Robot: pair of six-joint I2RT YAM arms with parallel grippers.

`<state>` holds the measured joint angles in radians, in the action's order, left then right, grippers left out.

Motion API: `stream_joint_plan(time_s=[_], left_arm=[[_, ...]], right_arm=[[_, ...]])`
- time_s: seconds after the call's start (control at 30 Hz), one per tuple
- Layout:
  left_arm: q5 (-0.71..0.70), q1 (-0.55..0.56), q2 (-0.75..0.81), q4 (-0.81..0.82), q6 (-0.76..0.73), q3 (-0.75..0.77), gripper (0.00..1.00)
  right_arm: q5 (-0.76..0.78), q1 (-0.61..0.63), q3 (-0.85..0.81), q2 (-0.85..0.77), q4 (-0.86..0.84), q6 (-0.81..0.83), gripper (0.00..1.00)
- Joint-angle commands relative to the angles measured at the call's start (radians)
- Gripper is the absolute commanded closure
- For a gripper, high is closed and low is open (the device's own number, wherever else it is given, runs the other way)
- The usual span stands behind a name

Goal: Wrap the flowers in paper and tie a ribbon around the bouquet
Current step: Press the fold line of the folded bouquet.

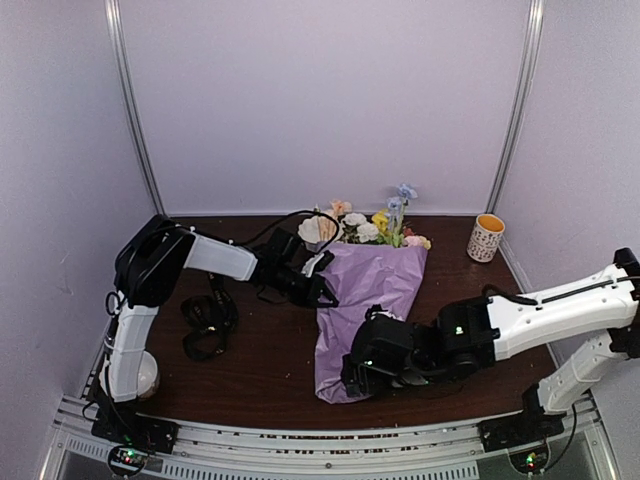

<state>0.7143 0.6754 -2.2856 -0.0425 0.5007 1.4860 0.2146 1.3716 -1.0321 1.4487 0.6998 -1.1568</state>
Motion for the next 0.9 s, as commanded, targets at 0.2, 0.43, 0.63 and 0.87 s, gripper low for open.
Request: stream_joint_plan(time_s=[0.2,0.43,0.63,0.87], left_arm=[[-0.002,-0.003,-0.011,0.025,-0.001,-0.027,1.0],[-0.028,-0.021,0.0,-0.043,-0.056,0.02,1.0],[-0.041,-0.023,0.005,-0.068,-0.082,0.019,1.0],[-0.045,-0.023,0.005,-0.085,-0.097,0.025,1.0]], right_arm=[[0.168,0.066,-0.256,0.324,0.317,-0.126,0.0],[0.11,0.069,-0.121,0.352,0.315,-0.191,0.14],[0.112,0.057,-0.046,0.33,0.291,-0.21,0.31],[0.116,0.075,-0.033,0.361,0.343,-0.143,0.68]])
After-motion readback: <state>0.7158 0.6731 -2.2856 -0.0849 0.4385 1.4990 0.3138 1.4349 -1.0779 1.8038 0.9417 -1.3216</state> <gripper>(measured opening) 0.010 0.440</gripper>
